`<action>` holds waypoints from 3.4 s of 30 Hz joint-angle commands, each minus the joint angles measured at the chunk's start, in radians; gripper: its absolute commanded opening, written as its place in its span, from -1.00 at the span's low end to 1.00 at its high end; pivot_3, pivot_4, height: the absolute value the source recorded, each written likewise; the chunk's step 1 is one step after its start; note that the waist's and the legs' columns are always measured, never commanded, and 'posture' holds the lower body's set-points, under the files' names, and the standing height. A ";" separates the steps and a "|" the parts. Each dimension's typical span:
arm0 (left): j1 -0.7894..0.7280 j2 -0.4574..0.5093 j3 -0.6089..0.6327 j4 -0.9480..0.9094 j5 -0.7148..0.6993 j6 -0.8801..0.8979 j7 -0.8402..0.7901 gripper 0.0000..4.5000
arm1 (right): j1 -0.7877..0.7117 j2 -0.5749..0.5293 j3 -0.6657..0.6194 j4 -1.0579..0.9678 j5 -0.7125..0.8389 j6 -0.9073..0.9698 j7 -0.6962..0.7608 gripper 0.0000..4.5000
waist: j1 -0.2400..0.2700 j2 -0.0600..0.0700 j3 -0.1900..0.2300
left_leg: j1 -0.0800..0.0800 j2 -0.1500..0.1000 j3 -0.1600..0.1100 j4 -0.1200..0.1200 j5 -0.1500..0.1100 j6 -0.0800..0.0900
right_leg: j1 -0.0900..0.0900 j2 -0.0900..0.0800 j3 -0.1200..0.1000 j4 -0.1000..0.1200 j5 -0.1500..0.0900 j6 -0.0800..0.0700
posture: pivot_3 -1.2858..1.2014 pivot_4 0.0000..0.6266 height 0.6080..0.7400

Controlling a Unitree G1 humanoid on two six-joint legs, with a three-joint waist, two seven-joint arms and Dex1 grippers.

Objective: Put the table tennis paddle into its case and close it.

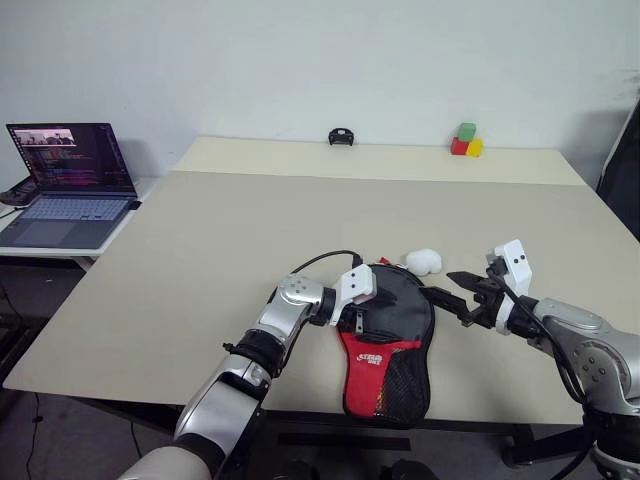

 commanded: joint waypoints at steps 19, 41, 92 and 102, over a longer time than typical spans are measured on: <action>0.001 -0.017 -0.054 0.175 0.097 -0.111 0.008 0.98 | -0.021 -0.016 -0.006 -0.032 0.011 -0.019 -0.019 1.00 | 0.000 0.002 -0.002 | 0.003 0.000 0.000 0.000 0.000 0.000 | 0.003 0.000 0.000 0.000 0.000 0.000 | 0.03 -0.52 1.00; 0.044 -0.010 -0.047 0.188 0.099 -0.103 0.042 0.98 | -0.283 0.081 0.093 0.265 -0.116 -0.112 -0.088 1.00 | -0.001 0.009 -0.013 | 0.014 0.000 0.000 -0.001 0.000 0.000 | 0.013 0.001 0.000 -0.001 0.000 0.000 | 0.03 -0.52 1.00; 0.051 -0.043 -0.052 0.249 0.118 -0.072 0.093 1.00 | -0.406 0.098 0.086 0.738 -0.362 -0.180 -0.002 -0.76 | 0.006 0.014 -0.018 | 0.013 -0.003 -0.006 -0.001 0.000 0.001 | 0.017 -0.002 -0.002 -0.007 0.000 0.000 | 0.03 -0.52 1.00; 0.044 -0.055 -0.049 0.274 0.119 -0.072 0.097 1.00 | -0.210 0.012 0.004 0.374 -0.268 0.055 -0.027 -0.76 | 0.014 0.016 -0.020 | 0.012 -0.005 -0.009 -0.002 -0.001 0.002 | 0.019 -0.006 -0.004 -0.010 -0.001 0.001 | 0.03 -0.52 1.00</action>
